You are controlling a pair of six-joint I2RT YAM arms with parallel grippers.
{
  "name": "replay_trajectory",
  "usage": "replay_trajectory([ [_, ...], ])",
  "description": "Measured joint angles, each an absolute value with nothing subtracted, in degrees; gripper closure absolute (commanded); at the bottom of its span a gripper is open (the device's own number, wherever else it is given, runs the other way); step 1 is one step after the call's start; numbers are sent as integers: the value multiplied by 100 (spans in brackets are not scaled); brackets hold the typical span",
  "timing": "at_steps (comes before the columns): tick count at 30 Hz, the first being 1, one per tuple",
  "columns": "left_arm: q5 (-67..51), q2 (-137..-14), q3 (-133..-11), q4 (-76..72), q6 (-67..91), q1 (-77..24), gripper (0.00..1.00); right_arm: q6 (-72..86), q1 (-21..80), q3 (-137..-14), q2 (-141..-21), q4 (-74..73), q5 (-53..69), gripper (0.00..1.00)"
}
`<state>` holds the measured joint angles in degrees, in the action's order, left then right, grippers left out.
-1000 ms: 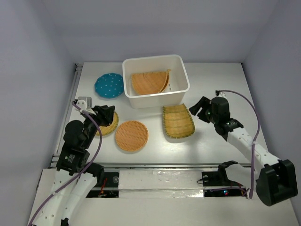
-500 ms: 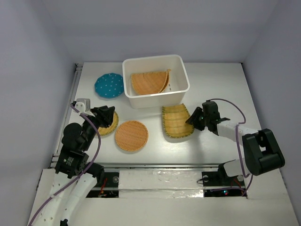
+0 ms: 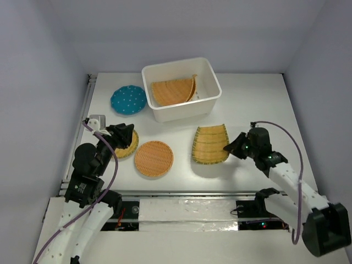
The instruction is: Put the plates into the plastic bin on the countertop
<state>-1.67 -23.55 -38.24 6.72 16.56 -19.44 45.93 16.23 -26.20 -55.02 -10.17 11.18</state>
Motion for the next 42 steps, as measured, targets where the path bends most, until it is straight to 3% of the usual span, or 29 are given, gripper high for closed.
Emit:
replay_trajectory([
  [6,-115,-2469,-3824,672,1660,-1944,64,4119,1660,-3468,-4154,-2462,1640,100],
  [11,-99,-2626,-3824,668,1693,-1903,65,4003,1660,-4399,-4086,-2346,2032,100],
  [14,-97,-2749,-3824,659,1739,-1817,67,3964,1664,-5107,-4810,-1754,2104,100],
  [22,123,-3065,-3824,655,1918,-1710,69,4163,1695,-7666,-8364,12,1789,100],
  [23,163,-3103,-3824,657,1946,-1706,69,4237,1695,-7881,-8715,115,1730,94],
  [24,189,-3138,-3826,650,1973,-1699,69,4329,1695,-8040,-9039,220,1684,73],
  [25,211,-3175,-3826,648,2008,-1697,69,4440,1693,-8130,-9301,314,1643,63],
  [28,268,-3367,-3846,637,2095,-1667,68,4657,1697,-8313,-9966,469,1649,41],
  [33,325,-3841,-3972,622,2268,-1597,59,4648,1723,-8289,-10200,438,1684,39],
  [36,333,-4180,-4088,580,2394,-1549,57,4580,1730,-8062,-9810,486,1623,50],
  [38,342,-4464,-4189,541,2486,-1485,56,4517,1730,-7738,-9349,602,1581,81],
  [40,353,-4759,-4303,491,2593,-1396,56,4482,1734,-7397,-8820,705,1525,100],
  [42,344,-5087,-4416,381,2698,-1245,57,4477,1743,-7022,-8272,913,1490,100],
])
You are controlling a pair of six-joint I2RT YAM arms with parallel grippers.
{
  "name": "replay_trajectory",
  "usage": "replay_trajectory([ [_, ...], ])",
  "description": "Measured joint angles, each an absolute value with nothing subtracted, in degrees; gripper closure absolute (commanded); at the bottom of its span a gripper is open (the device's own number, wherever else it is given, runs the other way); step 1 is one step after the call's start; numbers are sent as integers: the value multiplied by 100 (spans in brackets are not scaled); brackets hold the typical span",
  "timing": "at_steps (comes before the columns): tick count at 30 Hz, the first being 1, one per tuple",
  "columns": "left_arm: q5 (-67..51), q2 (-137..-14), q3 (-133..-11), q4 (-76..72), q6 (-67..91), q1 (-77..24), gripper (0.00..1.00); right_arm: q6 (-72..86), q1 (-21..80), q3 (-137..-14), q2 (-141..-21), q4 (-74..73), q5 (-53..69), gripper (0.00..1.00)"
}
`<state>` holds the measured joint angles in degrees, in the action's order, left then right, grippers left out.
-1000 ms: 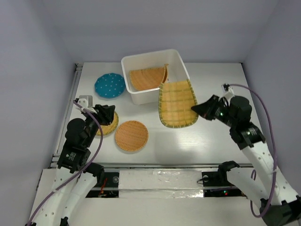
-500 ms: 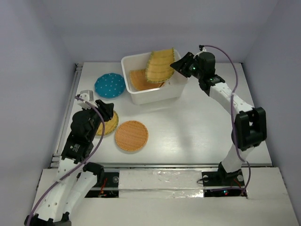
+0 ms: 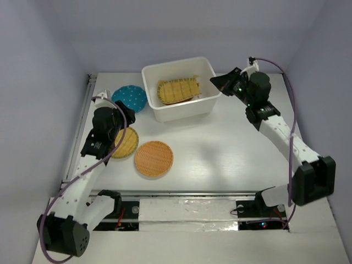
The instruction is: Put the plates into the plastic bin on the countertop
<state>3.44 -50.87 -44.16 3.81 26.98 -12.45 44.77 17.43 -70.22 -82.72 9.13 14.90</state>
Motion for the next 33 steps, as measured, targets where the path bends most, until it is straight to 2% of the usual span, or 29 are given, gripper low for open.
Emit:
replay_trajectory([
  [3,283,-5704,-4626,137,2910,-812,70,4449,1811,-6469,-7544,1186,1466,100],
  [4,233,-5940,-4700,36,2989,-613,83,4416,1861,-6281,-7338,1251,1466,100],
  [5,172,-6178,-4762,-69,3083,-395,91,4377,1918,-6101,-7142,1286,1459,100],
  [7,58,-6676,-4906,-202,3199,-25,100,4303,2043,-5732,-6818,1352,1459,100],
  [9,-19,-7325,-5177,-255,3242,292,96,4213,2141,-5349,-6517,1363,1461,100],
  [10,-23,-7675,-5360,-266,3245,399,84,4163,2169,-5170,-6379,1352,1472,100],
  [12,-38,-8460,-5813,-255,3197,567,73,4053,2206,-4906,-6145,1271,1485,100],
  [13,-32,-8792,-6005,-259,3175,624,61,3981,2213,-4807,-6038,1223,1483,97],
  [15,27,-9428,-6379,-180,3079,696,56,3846,2213,-4657,-5822,1125,1474,90],
  [16,89,-9690,-6558,-102,3039,718,54,3763,2211,-4600,-5706,1068,1463,80],
  [19,268,-10372,-7094,121,2873,740,53,3570,2213,-4574,-5454,934,1457,67],
  [20,320,-10567,-7264,189,2829,764,53,3522,2211,-4569,-5395,932,1457,66],
  [27,123,-11655,-8138,508,2585,926,53,3356,2211,-4486,-5363,893,1518,65],
  [33,-250,-12134,-8593,591,2510,985,60,3321,2211,-4480,-5448,895,1573,66],
])
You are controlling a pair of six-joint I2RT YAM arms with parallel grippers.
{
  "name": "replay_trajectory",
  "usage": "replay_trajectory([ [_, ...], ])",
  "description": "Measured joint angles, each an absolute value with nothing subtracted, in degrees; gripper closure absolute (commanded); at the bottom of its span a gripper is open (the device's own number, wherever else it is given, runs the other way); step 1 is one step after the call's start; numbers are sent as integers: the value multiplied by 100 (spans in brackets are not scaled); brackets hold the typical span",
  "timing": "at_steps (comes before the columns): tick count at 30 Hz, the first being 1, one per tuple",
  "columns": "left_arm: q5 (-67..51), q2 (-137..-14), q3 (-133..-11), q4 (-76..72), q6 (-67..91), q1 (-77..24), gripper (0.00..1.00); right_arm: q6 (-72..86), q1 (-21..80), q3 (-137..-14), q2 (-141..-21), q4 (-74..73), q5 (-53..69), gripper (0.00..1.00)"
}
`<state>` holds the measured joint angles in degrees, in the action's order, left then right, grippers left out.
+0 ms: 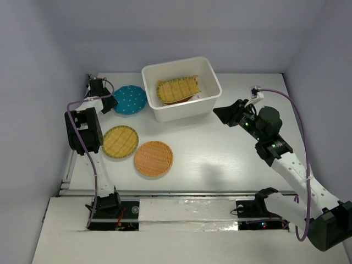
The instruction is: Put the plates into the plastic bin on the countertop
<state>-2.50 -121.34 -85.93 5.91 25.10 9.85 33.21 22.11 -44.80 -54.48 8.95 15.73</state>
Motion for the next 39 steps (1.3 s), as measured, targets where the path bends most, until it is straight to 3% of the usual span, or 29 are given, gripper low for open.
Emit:
replay_trajectory([
  [6,-456,-12350,-8871,615,2530,972,72,3323,2211,-4480,-5448,897,1590,66],
  [9,-434,-12475,-9089,714,2512,939,90,3323,2211,-4480,-5446,897,1590,66],
  [10,-436,-12488,-9120,711,2515,930,100,3323,2211,-4480,-5443,897,1590,66],
  [16,-617,-12438,-8903,344,2624,895,100,3323,2211,-4480,-5356,888,1586,66],
  [27,-1343,-11264,-7076,-515,3087,1898,100,3323,2211,-4480,-5275,891,1581,67],
  [39,-1822,-10781,-6414,-1382,3465,2034,100,3323,2211,-4407,-5240,854,1514,67],
])
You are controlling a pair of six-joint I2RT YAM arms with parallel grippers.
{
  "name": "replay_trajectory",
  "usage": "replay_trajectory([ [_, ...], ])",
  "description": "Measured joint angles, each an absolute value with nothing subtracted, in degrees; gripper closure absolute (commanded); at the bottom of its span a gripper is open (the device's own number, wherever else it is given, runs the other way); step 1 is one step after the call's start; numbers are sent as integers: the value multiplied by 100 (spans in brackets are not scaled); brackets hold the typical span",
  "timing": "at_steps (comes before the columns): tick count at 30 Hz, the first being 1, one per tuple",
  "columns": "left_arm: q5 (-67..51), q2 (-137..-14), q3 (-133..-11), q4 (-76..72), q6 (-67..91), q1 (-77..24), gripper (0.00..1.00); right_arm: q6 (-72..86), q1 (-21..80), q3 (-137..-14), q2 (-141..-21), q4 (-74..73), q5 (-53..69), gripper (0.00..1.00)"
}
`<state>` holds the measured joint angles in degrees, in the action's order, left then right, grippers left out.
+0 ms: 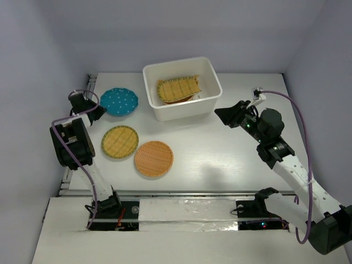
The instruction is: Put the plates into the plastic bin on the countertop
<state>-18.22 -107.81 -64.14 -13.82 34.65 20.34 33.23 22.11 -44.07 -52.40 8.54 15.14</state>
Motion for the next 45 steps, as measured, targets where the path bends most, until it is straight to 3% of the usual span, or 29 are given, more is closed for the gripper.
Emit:
replay_trajectory([
  [26,-2580,-9767,-6265,-1835,4303,2408,100,3319,2211,-4407,-5284,784,1452,67],
  [35,-2908,-9072,-6827,-1754,4744,2357,100,3323,2211,-4405,-5345,770,1455,67],
  [40,-2919,-8814,-7210,-1761,4799,1835,100,3326,2211,-4405,-5301,764,1455,67],
  [45,-2786,-8936,-7721,-1540,4654,659,100,3326,2211,-4405,-5063,646,1450,67],
])
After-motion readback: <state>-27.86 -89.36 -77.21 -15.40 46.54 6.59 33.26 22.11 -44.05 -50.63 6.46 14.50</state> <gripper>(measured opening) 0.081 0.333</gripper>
